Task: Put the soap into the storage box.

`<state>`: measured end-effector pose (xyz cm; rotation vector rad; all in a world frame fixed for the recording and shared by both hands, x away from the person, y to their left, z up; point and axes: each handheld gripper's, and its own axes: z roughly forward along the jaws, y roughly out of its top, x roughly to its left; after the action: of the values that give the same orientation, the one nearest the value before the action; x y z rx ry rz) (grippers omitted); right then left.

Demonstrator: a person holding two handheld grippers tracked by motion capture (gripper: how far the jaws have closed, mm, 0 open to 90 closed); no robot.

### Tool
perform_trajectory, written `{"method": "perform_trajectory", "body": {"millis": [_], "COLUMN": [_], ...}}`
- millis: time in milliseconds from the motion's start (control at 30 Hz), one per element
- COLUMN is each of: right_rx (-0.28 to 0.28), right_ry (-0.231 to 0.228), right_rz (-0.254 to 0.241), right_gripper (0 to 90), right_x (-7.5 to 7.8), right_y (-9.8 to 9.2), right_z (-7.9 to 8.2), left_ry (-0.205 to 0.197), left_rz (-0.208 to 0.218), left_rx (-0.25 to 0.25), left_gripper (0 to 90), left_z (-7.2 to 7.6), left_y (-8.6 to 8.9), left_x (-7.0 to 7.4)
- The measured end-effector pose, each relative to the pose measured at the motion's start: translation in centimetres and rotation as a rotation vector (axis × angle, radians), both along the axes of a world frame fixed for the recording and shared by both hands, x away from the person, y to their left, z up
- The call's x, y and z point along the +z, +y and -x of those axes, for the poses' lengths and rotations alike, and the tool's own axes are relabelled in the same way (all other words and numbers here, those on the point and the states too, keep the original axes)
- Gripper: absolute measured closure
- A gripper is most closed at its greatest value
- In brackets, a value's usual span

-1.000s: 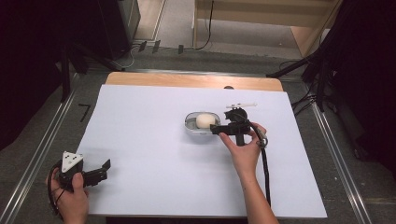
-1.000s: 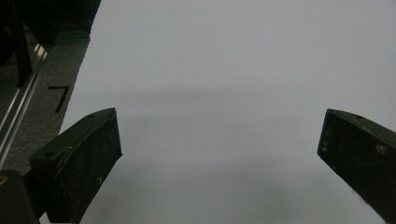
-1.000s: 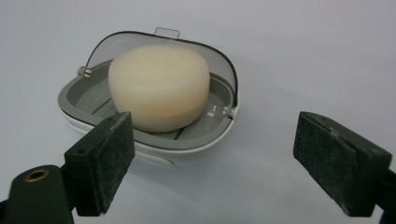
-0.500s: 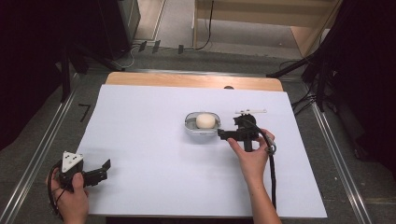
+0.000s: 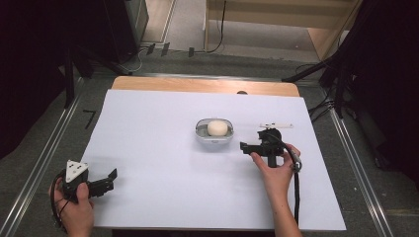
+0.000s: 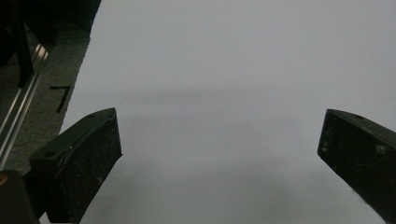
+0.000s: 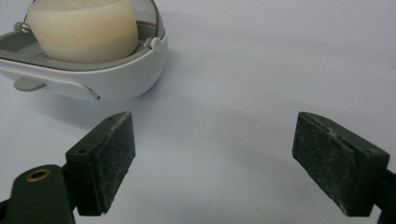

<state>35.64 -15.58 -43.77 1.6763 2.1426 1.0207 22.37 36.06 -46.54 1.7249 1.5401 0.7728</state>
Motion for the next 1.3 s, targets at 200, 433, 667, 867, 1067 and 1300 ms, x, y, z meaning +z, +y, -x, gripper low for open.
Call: {"method": "perform_trajectory", "body": {"millis": [200,433,667,867,1067,1300], "right_rx": [-0.007,-0.004,-0.009,-0.015,-0.025,-0.037], "right_ry": [-0.002,-0.01,-0.014,-0.032,-0.036,-0.052], "right_rz": [-0.001,0.008,0.002,-0.001,-0.016,-0.017], "right_gripper": [13.8,13.7,13.8,13.8,13.9,13.9], "right_x": [-0.4,-1.1,-1.6,-1.9,-2.2,-2.5], "right_y": [-0.8,-1.5,-2.5,-3.5,-4.5,-5.8], "right_z": [0.5,1.1,1.9,2.6,3.2,4.1], "left_ry": [0.0,0.0,0.001,0.001,0.002,0.001], "left_rz": [0.0,0.0,-0.001,-0.001,-0.002,-0.002], "left_rx": [0.0,0.0,0.0,0.0,-0.001,0.0], "left_gripper": [0.0,0.0,0.0,0.0,0.0,0.0], "left_z": [0.0,0.0,0.0,0.0,0.0,0.0], "left_y": [0.0,0.0,0.0,0.0,0.0,0.0], "left_x": [0.0,0.0,0.0,0.0,0.0,0.0]}}
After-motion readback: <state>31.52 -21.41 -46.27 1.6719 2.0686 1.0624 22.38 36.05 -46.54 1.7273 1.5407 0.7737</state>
